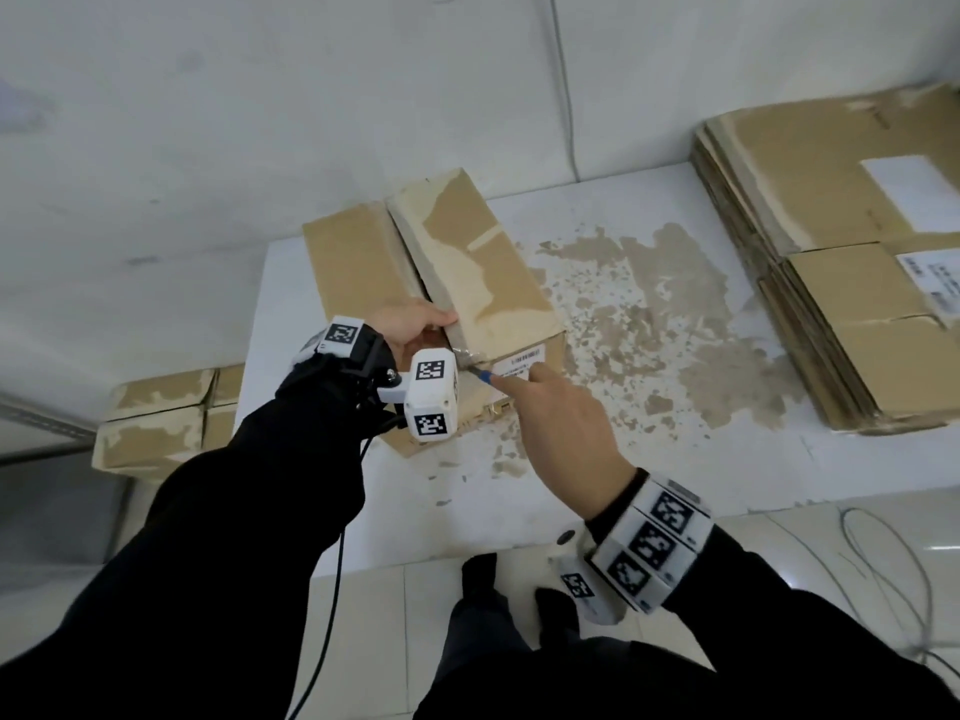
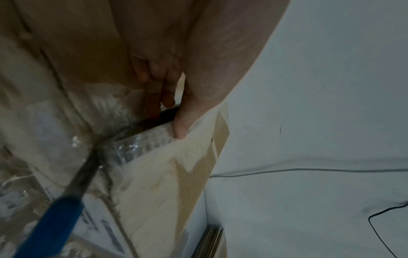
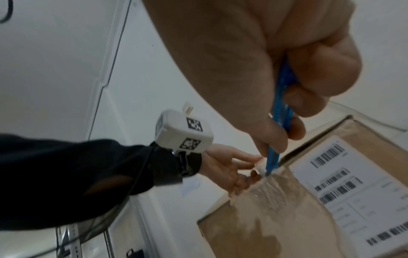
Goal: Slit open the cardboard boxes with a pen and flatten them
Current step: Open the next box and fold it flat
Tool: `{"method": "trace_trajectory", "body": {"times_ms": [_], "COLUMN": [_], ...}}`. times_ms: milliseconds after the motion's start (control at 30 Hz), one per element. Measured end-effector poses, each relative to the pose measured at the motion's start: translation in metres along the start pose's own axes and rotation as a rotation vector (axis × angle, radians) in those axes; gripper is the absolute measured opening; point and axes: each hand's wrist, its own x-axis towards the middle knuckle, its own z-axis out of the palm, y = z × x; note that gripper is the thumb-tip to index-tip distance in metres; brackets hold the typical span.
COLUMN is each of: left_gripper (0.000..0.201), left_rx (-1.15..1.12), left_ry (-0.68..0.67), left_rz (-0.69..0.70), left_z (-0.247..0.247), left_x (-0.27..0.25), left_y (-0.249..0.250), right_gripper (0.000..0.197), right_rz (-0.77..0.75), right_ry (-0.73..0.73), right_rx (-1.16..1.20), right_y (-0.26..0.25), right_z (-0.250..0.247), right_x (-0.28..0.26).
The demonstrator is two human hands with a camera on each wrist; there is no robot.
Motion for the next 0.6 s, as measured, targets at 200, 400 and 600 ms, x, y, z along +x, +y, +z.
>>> {"method": "trace_trajectory", "body": {"times_ms": [200,400,600], "left_gripper": [0.027,0.018,0.017], "left_rx": [0.001,0.534,1.305], "left_ry": [0.076,-0.031,0.008], "left_rz": [0.115,0.252,0.116], "left_z": [-0.007,-0.029,-0.068], "left_x": [0.000,-0.009,-0.016], "left_y": [-0.011,-0.012,0.012], "right_gripper": [0.039,0.018,0.013], "right_rz": [-0.086,0.083,0.274], "right_ry": [-0.098,0.156,0.101], "right_rx": [0.163,0.517,0.713], "right_y": [0.020,0.094,0.107], "right_z": [-0.036,-0.074,-0.038], "right_x": [-0.008,0.005,0.050]}}
